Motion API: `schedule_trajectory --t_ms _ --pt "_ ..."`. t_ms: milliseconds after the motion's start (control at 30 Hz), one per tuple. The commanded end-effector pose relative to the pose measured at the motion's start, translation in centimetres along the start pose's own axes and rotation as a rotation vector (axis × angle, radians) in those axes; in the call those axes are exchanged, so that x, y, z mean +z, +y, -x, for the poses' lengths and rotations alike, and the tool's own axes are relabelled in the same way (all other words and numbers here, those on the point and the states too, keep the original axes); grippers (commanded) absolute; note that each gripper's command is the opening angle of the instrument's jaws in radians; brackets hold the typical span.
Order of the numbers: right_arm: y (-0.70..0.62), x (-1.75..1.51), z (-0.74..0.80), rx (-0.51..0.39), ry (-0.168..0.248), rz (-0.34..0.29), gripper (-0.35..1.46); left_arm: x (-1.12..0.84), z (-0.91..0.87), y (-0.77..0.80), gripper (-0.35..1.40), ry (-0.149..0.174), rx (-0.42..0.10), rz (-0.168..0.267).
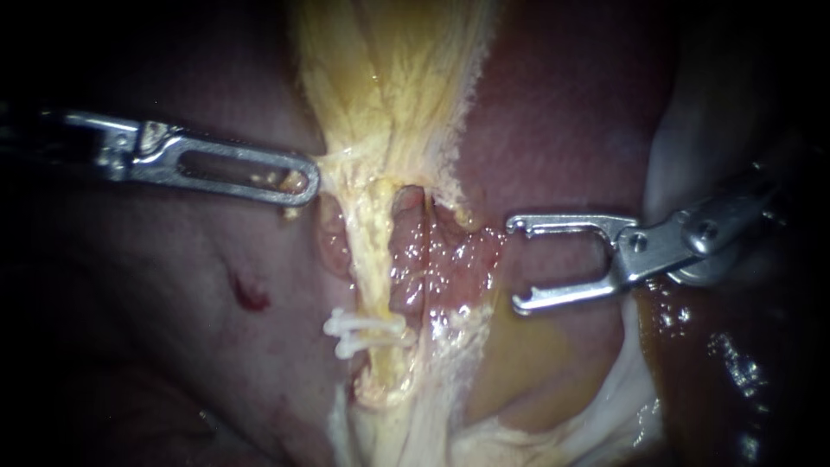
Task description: Going back second clip left tube
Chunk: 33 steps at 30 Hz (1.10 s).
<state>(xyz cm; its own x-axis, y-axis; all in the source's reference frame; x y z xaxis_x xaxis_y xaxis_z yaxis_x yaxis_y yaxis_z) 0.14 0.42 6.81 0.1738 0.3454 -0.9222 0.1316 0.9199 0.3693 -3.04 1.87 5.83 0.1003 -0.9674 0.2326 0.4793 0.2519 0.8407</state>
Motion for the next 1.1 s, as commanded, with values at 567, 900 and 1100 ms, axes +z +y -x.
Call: schedule_trajectory --t_ms 567,900,1100 --pt "-0.07 0.03 -0.06 -0.012 0.002 0.0 0.5 0.82 -0.26 0.18 -0.35 0.036 0.022 -0.022" --pt "-0.09 0.04 -0.09 -0.017 0.002 0.0 0.5 0.9 -0.28 0.31 -0.35 0.046 0.022 -0.016" --pt "-0.09 0.04 -0.1 -0.017 0.002 0.0 0.5 0.9 -0.28 0.31 -0.35 0.046 0.021 -0.015"
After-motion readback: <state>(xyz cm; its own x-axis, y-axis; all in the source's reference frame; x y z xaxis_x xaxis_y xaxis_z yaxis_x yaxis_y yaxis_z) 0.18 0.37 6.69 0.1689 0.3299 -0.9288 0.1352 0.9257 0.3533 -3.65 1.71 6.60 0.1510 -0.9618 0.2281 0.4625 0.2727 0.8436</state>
